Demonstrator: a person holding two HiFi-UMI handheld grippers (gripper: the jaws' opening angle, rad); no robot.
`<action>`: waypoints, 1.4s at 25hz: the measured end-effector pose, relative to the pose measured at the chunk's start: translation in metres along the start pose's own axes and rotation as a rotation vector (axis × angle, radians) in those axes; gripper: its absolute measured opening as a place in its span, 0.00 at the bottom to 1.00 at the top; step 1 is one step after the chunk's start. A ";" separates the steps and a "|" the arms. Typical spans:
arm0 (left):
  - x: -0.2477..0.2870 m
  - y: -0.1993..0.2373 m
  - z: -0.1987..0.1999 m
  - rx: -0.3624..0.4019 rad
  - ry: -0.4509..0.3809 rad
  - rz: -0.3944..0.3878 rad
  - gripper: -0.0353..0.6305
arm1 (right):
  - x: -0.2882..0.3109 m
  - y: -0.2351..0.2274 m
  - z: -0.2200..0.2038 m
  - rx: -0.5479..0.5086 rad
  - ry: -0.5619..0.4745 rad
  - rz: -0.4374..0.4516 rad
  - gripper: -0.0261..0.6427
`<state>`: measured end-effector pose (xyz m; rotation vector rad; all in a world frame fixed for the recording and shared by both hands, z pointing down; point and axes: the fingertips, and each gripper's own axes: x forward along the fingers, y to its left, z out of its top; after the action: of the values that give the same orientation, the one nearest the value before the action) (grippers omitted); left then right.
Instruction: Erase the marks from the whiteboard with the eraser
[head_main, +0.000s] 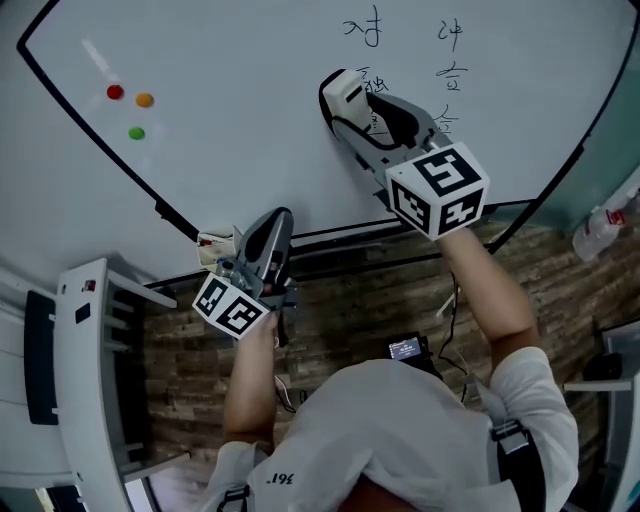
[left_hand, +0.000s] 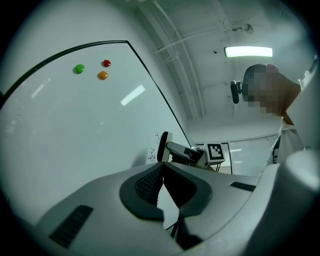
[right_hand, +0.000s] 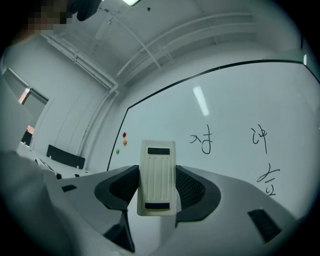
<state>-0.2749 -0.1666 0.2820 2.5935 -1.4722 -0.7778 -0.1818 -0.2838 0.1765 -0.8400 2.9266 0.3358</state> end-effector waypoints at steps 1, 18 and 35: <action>-0.001 0.004 0.005 0.004 -0.005 0.001 0.06 | 0.006 -0.001 0.005 -0.023 0.001 -0.019 0.41; -0.019 0.012 0.020 0.005 0.016 -0.056 0.06 | 0.086 -0.029 0.069 -0.395 0.066 -0.404 0.41; -0.023 -0.004 0.002 -0.032 0.028 -0.056 0.06 | 0.093 -0.038 0.064 -0.456 0.101 -0.591 0.41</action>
<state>-0.2818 -0.1450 0.2881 2.6210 -1.3735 -0.7609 -0.2391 -0.3478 0.0943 -1.7552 2.5356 0.9335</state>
